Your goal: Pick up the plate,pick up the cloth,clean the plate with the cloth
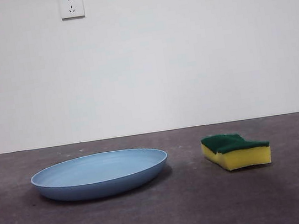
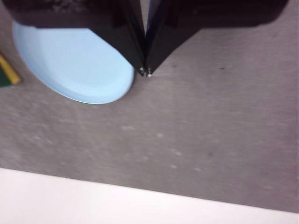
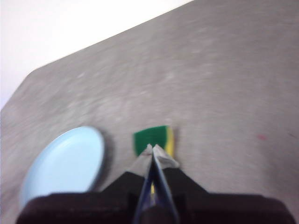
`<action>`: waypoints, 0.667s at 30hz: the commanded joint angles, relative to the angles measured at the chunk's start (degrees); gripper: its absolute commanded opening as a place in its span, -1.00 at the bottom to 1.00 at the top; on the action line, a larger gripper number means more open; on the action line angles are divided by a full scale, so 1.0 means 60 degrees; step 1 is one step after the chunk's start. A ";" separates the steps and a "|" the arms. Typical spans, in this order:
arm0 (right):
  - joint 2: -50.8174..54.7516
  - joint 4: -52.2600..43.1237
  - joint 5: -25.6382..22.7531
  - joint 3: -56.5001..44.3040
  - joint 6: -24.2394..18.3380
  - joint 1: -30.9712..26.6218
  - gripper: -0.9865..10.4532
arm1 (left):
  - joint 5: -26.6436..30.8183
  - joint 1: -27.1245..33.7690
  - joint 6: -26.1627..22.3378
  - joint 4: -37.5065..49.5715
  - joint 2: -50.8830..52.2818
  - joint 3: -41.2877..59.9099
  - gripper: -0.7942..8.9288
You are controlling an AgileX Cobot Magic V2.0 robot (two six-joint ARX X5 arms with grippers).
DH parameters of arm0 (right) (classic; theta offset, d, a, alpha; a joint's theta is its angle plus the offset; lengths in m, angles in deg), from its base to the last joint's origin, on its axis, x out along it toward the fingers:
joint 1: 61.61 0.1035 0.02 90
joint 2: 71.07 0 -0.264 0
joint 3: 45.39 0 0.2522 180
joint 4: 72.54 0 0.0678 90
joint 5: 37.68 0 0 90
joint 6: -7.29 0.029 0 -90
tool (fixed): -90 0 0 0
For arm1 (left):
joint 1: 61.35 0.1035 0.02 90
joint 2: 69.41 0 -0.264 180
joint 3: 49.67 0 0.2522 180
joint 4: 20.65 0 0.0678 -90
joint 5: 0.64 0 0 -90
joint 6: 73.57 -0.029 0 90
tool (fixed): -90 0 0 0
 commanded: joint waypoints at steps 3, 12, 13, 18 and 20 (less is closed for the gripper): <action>-0.1530 0.0226 0.1279 0.1293 -0.1100 -0.0015 -0.83 | -0.1264 0.0018 0.0069 0.0029 -0.1756 -0.1100 -0.85; -0.3650 0.1916 0.1311 0.3031 -0.2033 -0.0015 -0.30 | -0.3242 0.0015 0.0018 -0.0255 -0.4506 -0.2568 -0.66; -0.3745 0.1949 0.1311 0.3067 -0.2029 -0.0015 -0.16 | -0.3381 0.0015 0.0033 -0.0135 -0.4656 -0.2608 -0.50; -0.3938 0.2036 0.1308 0.3078 -0.2029 -0.0015 0.01 | -0.3548 0.0000 0.0310 -0.0055 -0.5271 -0.2743 -0.19; -0.3934 0.2051 0.1308 0.3078 -0.2025 -0.0015 0.01 | -0.3537 0.0000 0.0306 -0.0055 -0.5486 -0.2761 -0.19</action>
